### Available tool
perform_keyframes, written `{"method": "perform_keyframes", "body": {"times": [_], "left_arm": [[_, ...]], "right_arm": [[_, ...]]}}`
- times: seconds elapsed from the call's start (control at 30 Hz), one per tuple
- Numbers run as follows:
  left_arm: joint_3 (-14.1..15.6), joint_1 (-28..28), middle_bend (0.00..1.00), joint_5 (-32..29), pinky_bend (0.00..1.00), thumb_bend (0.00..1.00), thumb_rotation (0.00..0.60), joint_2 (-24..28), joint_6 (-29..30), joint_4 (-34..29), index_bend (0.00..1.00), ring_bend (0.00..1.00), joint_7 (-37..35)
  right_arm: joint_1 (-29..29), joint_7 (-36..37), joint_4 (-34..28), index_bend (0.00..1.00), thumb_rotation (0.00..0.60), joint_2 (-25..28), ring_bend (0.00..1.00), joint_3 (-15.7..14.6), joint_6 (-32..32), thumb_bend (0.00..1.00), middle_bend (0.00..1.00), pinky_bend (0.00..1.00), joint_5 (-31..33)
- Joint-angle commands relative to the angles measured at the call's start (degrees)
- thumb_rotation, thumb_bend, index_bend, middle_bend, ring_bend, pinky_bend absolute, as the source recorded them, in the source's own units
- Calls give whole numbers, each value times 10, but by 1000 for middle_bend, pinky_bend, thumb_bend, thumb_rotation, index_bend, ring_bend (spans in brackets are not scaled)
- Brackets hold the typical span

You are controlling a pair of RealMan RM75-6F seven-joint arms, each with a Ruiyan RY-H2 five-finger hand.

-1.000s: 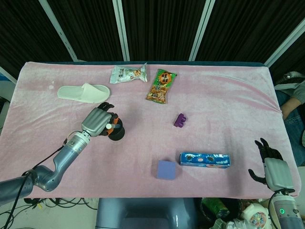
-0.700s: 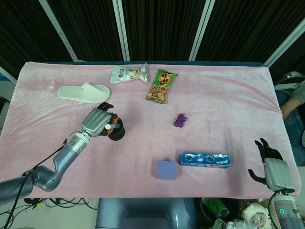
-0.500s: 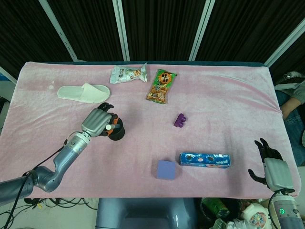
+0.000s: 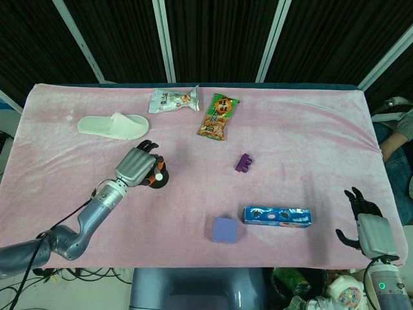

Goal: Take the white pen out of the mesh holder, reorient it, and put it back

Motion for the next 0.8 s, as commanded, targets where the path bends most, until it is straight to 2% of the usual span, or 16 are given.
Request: {"method": "perform_keyframes", "body": {"times": [0.03, 0.47, 0.8], "left_arm": [[-2, 1, 553, 1, 146, 422, 600, 4, 3, -3, 583, 159, -2], [-16, 14, 568, 10, 146, 422, 600, 57, 34, -67, 590, 159, -15], [-45, 19, 568, -15, 147, 422, 600, 101, 35, -138, 595, 159, -57]], "right_arm": [[0, 0, 0, 0, 600, 0, 158, 0, 0, 185, 0, 149, 0], [0, -3, 0, 0, 600, -1, 158, 0, 1, 185, 0, 158, 0], [-1, -4, -1, 0, 600, -1, 158, -1, 2, 186, 0, 158, 0]]}}
